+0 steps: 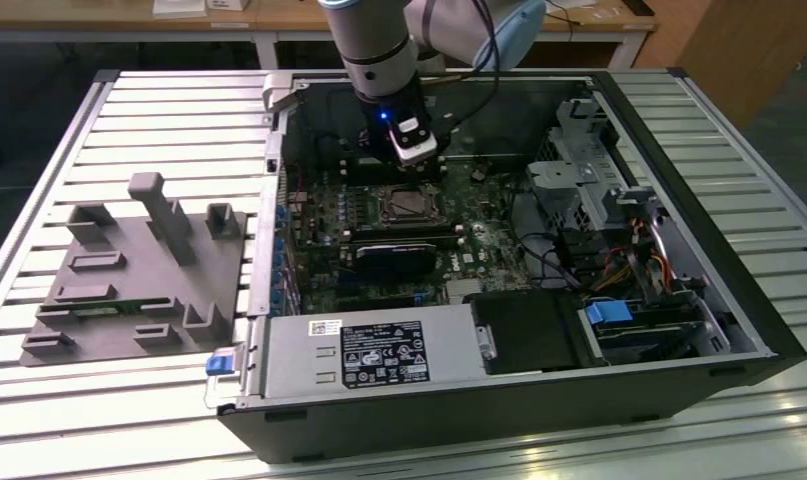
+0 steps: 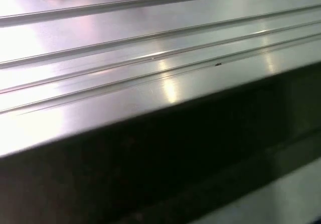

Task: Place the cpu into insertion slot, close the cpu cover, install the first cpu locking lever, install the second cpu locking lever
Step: 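Install the first cpu locking lever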

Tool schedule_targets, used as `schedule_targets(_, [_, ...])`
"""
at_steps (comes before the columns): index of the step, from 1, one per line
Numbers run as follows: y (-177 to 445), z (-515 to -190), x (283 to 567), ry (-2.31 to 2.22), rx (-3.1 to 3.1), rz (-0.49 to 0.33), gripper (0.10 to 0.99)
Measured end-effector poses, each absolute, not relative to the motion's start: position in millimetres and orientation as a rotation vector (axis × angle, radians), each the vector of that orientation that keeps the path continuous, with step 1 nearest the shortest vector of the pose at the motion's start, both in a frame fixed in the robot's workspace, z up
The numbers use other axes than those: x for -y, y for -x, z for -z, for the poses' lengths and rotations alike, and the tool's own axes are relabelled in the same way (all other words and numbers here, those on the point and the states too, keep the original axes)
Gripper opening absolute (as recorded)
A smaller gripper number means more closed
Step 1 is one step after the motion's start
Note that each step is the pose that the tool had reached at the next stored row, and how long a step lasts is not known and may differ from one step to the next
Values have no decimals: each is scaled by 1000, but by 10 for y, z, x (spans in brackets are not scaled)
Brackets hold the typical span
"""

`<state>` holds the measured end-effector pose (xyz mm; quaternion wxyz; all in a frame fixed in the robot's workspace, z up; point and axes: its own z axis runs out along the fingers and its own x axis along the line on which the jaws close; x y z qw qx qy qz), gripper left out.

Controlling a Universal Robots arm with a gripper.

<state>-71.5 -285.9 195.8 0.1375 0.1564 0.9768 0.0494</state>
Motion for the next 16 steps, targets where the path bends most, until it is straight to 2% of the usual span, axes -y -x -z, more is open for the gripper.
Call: schedule_targets(16, [715,-1957,2851,-460,-2826,-161,102])
